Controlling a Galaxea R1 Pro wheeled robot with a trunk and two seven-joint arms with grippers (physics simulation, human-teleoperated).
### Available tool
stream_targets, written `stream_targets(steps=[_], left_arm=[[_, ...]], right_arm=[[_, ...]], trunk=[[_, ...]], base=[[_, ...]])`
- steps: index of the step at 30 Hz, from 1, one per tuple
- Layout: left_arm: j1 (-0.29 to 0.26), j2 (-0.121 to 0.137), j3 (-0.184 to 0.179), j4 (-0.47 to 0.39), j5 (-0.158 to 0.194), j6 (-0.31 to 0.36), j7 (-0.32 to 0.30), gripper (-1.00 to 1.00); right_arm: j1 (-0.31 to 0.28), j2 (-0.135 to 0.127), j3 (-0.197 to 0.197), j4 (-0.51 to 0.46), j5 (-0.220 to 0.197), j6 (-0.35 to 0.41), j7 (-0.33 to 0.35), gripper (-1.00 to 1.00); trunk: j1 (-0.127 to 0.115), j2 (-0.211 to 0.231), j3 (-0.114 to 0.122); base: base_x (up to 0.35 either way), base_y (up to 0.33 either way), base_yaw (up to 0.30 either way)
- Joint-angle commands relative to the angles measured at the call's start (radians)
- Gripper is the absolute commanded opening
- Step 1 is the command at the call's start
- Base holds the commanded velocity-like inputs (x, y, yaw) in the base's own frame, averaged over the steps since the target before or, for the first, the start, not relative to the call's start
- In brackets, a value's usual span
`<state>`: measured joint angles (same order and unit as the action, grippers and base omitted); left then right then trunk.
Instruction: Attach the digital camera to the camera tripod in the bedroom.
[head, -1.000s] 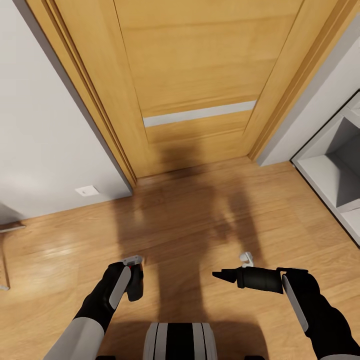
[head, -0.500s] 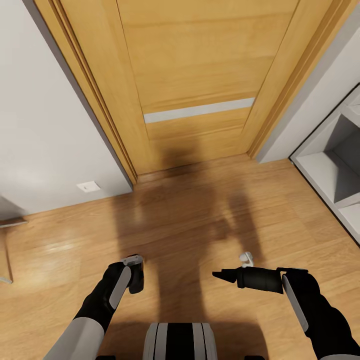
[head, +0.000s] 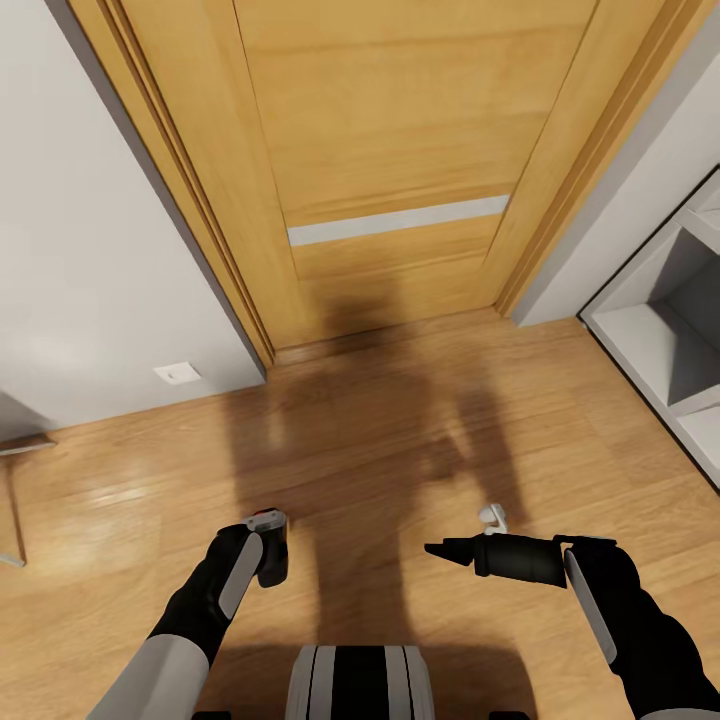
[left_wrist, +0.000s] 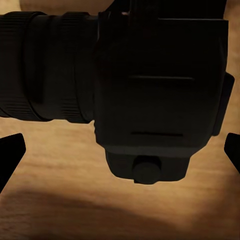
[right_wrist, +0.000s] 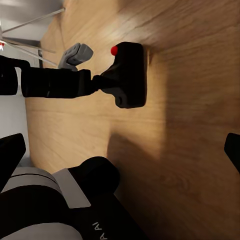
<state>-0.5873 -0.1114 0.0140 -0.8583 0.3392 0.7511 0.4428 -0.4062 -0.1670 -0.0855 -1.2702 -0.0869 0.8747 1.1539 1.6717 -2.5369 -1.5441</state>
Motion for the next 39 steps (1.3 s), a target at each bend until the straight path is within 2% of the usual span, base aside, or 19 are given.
stream_targets(steps=[1, 27, 39], left_arm=[[0.000, -0.001, 0.001, -0.001, 0.011, 0.002, 0.008, 1.00], [0.000, -0.008, 0.000, 0.001, 0.011, 0.002, 0.010, 1.00], [0.000, -0.008, 0.000, 0.002, 0.011, 0.002, 0.009, 1.00]], right_arm=[[0.000, 0.000, 0.000, 0.000, -0.005, 0.007, 0.000, 1.00], [0.000, 0.000, 0.000, 0.000, -0.006, 0.007, 0.000, 1.00], [0.000, 0.000, 0.000, 0.000, -0.006, 0.007, 0.000, 1.00]], trunk=[[0.000, 0.000, -0.001], [0.000, 0.000, -0.001], [0.005, -0.003, -0.047]], base=[[0.000, 0.000, 0.000], [0.000, 0.000, 0.000], [0.000, 0.000, 0.000]])
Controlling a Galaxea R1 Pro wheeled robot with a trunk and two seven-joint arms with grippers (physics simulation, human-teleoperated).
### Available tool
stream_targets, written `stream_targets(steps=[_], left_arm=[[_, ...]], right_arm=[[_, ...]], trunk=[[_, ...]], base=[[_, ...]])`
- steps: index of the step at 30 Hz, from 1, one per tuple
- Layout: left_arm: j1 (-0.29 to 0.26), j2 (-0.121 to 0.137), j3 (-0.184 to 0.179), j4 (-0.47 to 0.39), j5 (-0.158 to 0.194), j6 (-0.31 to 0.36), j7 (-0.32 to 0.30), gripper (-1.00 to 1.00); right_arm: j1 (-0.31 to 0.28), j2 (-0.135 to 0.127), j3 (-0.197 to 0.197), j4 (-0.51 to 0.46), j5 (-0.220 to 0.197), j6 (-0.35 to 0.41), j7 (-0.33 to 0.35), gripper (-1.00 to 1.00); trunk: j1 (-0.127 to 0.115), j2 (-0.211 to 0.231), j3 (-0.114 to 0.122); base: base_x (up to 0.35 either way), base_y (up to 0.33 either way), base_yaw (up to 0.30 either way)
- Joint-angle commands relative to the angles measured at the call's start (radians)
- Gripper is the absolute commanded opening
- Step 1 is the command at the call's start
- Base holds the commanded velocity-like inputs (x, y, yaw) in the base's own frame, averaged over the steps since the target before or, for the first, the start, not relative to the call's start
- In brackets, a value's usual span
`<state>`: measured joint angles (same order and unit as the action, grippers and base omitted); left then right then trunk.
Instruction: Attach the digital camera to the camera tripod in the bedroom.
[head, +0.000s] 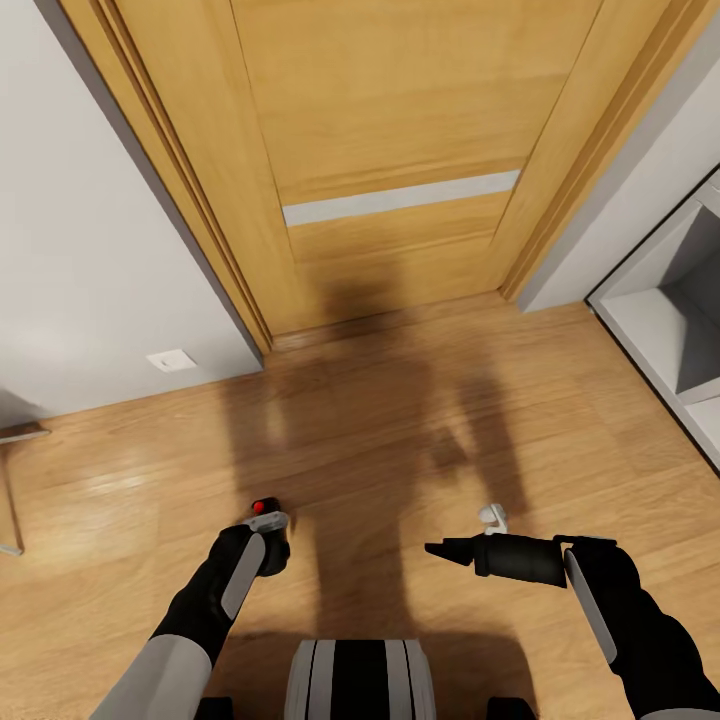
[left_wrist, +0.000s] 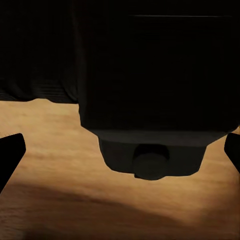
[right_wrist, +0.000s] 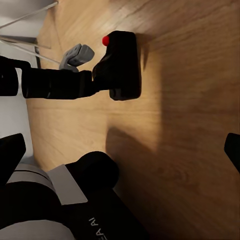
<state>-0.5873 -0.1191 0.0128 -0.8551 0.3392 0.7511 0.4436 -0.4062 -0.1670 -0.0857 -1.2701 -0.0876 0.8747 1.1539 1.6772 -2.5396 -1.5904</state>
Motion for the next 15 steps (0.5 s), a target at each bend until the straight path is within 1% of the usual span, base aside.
stream_targets(steps=[1, 15], left_arm=[[0.000, -0.001, 0.002, -0.002, 0.011, 0.002, 0.008, 1.00], [0.000, -0.001, 0.002, -0.002, 0.011, 0.002, 0.007, 1.00]], right_arm=[[0.000, 0.000, 0.000, 0.000, -0.005, 0.007, 0.000, 1.00], [0.000, 0.000, 0.000, 0.000, -0.006, 0.007, 0.000, 1.00]], trunk=[[0.000, 0.000, -0.001], [0.000, 0.000, -0.001]], base=[[0.000, 0.000, 0.000], [0.000, 0.000, 0.000]])
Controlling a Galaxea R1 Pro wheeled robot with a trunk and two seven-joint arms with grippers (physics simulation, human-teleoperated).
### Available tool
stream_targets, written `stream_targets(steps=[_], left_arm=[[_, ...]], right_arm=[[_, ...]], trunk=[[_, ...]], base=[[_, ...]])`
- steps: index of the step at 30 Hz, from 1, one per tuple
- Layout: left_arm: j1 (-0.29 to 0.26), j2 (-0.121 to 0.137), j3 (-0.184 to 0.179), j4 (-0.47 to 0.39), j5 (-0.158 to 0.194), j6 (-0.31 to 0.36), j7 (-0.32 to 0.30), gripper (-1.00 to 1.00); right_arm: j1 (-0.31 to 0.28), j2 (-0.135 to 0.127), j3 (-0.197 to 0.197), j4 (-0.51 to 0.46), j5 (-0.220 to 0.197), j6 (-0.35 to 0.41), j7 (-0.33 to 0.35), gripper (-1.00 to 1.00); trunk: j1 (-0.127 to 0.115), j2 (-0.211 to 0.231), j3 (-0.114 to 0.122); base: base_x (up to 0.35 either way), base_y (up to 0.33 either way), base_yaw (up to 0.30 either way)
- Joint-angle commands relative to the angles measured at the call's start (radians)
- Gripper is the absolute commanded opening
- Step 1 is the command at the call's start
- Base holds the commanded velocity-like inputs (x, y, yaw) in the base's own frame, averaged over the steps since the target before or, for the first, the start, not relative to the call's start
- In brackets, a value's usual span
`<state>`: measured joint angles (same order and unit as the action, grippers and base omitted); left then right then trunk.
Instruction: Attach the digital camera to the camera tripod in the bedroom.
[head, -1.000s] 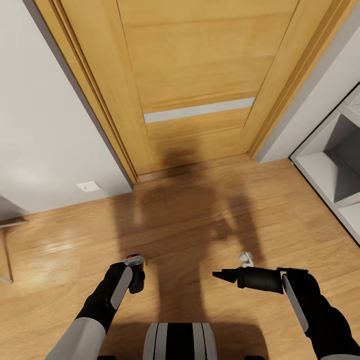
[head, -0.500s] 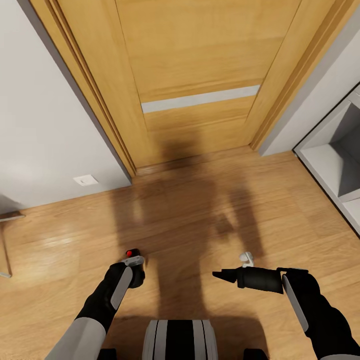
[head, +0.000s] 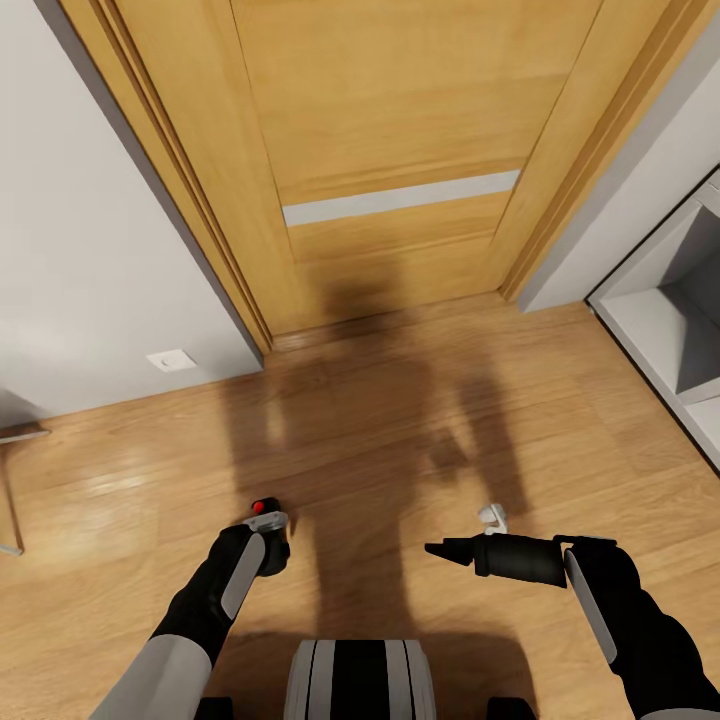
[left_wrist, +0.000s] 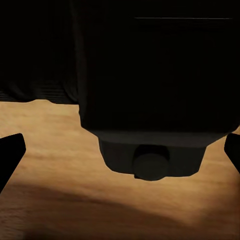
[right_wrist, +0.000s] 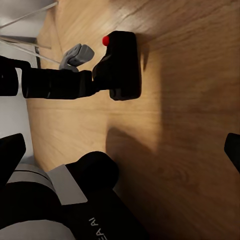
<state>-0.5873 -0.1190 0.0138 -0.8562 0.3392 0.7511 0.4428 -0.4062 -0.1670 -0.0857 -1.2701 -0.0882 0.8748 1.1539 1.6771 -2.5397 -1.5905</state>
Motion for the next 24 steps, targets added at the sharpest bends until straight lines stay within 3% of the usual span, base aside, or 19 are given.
stream_targets(steps=[1, 8, 17, 24], left_arm=[[0.000, 0.000, 0.001, -0.001, 0.011, 0.002, 0.008, 1.00], [0.000, 0.000, 0.001, -0.001, 0.011, 0.002, 0.008, 1.00], [0.000, 0.000, 0.001, 0.000, 0.011, 0.002, 0.007, 1.00], [0.000, 0.000, 0.001, -0.001, 0.011, 0.002, 0.007, 1.00]], right_arm=[[0.000, 0.000, 0.000, 0.000, -0.005, 0.007, 0.000, 1.00], [0.000, 0.000, 0.000, 0.000, -0.005, 0.007, 0.000, 1.00], [0.000, 0.000, 0.000, 0.000, -0.005, 0.007, 0.000, 1.00], [0.000, 0.000, 0.000, 0.000, -0.005, 0.007, 0.001, 1.00]], trunk=[[0.000, 0.000, -0.001], [0.000, 0.000, -0.001], [0.004, -0.002, -0.035], [0.004, -0.002, -0.035]], base=[[0.000, 0.000, 0.000], [0.000, 0.000, 0.000], [0.000, 0.000, 0.000], [0.000, 0.000, 0.000]])
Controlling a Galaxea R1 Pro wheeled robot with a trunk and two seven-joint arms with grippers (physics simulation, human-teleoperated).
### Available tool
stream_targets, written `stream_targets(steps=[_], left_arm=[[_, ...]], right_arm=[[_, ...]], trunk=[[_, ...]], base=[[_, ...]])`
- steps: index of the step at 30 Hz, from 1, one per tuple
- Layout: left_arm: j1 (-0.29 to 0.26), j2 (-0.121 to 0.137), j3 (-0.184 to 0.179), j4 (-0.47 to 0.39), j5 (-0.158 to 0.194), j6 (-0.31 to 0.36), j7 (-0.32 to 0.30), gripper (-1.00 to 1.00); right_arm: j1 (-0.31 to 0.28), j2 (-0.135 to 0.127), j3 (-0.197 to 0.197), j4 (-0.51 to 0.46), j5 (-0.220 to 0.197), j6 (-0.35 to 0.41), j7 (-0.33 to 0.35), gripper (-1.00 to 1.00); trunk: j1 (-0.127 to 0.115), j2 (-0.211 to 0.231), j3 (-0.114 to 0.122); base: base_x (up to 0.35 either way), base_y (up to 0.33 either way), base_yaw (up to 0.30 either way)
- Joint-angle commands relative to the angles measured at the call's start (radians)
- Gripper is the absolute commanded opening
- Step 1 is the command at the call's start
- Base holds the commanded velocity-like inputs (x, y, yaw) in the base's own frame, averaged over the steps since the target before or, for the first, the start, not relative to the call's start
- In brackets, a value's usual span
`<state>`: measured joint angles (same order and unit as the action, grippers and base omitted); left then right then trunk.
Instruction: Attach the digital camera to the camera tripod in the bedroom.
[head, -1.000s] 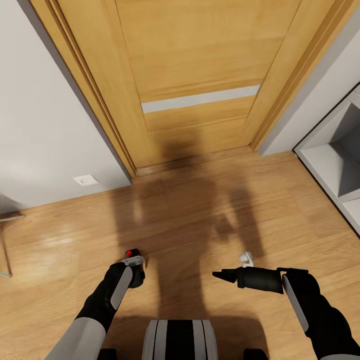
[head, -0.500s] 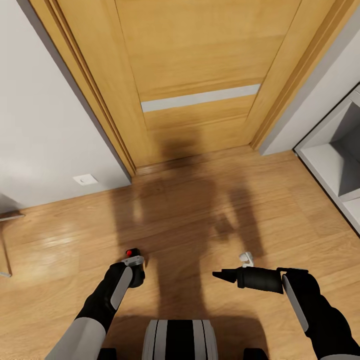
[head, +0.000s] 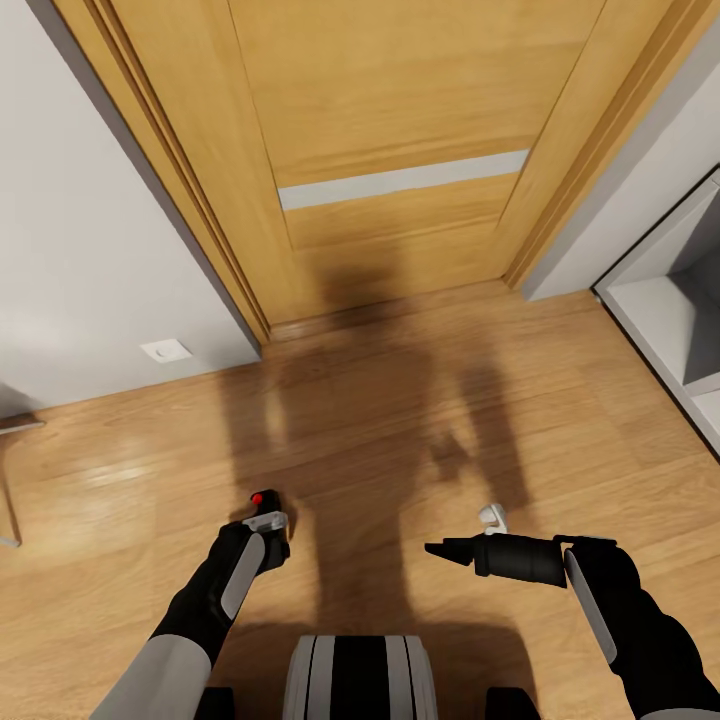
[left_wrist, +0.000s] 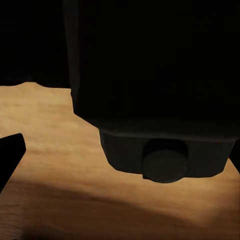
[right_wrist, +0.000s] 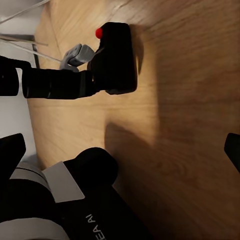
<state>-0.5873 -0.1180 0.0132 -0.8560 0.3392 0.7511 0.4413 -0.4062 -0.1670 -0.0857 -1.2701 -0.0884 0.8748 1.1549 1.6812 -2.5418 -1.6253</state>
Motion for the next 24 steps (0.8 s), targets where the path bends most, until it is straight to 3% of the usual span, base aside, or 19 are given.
stream_targets(steps=[1, 21, 24], left_arm=[[0.000, 0.000, 0.001, -0.001, 0.011, 0.002, 0.008, 1.00], [0.000, 0.000, 0.002, -0.006, 0.010, -0.007, 0.002, 1.00], [0.000, 0.001, 0.002, -0.003, 0.010, -0.033, 0.001, 1.00]], right_arm=[[0.000, 0.000, 0.000, 0.000, -0.005, 0.007, 0.000, 1.00], [0.000, 0.000, -0.001, 0.000, -0.004, 0.007, -0.001, 1.00], [0.000, 0.000, -0.002, 0.000, -0.005, 0.007, -0.001, 1.00]], trunk=[[0.000, 0.000, -0.001], [0.000, 0.000, -0.001], [0.000, 0.000, -0.001]], base=[[0.000, 0.000, 0.000], [0.000, 0.000, 0.000], [0.000, 0.000, 0.000]])
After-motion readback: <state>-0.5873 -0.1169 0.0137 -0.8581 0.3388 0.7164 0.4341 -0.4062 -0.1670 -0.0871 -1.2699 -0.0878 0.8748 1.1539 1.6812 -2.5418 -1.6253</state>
